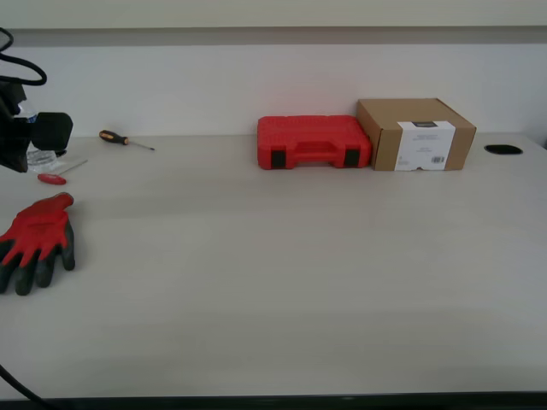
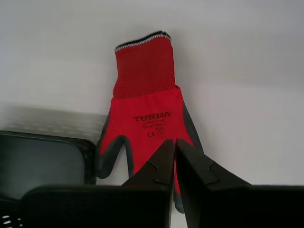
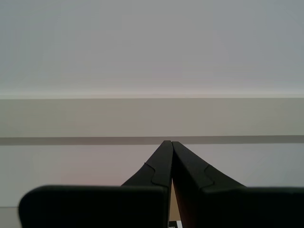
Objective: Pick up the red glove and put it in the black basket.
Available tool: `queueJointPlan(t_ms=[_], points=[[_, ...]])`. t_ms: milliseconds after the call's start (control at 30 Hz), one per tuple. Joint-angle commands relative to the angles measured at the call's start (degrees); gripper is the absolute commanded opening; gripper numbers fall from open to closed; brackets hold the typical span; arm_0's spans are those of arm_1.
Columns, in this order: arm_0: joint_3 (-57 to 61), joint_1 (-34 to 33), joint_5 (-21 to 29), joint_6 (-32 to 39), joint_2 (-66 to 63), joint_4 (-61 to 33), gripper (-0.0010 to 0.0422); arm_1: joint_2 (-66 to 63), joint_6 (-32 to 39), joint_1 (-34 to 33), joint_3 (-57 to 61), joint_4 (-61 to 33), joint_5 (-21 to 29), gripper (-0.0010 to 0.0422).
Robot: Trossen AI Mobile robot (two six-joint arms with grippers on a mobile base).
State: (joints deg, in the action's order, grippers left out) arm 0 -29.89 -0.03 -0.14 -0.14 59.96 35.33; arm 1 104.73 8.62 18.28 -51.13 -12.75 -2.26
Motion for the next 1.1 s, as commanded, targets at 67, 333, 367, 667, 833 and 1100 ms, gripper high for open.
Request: queueJointPlan(t_ms=[67, 333, 367, 667, 833, 1100], points=[[-0.04, 0.02, 0.0, 0.15, -0.02, 0.17, 0.0, 7.85, 0.0, 0.24, -3.78, -1.95, 0.39, 0.0], [-0.07, 0.04, 0.0, 0.15, -0.02, 0.15, 0.0001, 25.94, 4.2, 1.16, -17.16, -8.7, 0.35, 0.0], [-0.07, 0.02, 0.0, 0.15, -0.02, 0.15, 0.0, 27.85, 4.52, 1.22, -19.02, -9.49, 0.37, 0.0], [-0.07, 0.02, 0.0, 0.15, -0.02, 0.17, 0.0, 35.56, 4.17, 1.66, -36.63, -18.25, -0.26, 0.0123], [-0.07, 0.02, 0.0, 0.15, -0.02, 0.15, 0.0001, 35.63, 0.61, 2.8, -40.92, -22.12, -2.08, 0.0298], [-0.07, 0.04, 0.0, 0.15, -0.02, 0.13, 0.0, 40.33, -2.82, 6.82, -41.13, -24.5, -0.13, 0.0294]])
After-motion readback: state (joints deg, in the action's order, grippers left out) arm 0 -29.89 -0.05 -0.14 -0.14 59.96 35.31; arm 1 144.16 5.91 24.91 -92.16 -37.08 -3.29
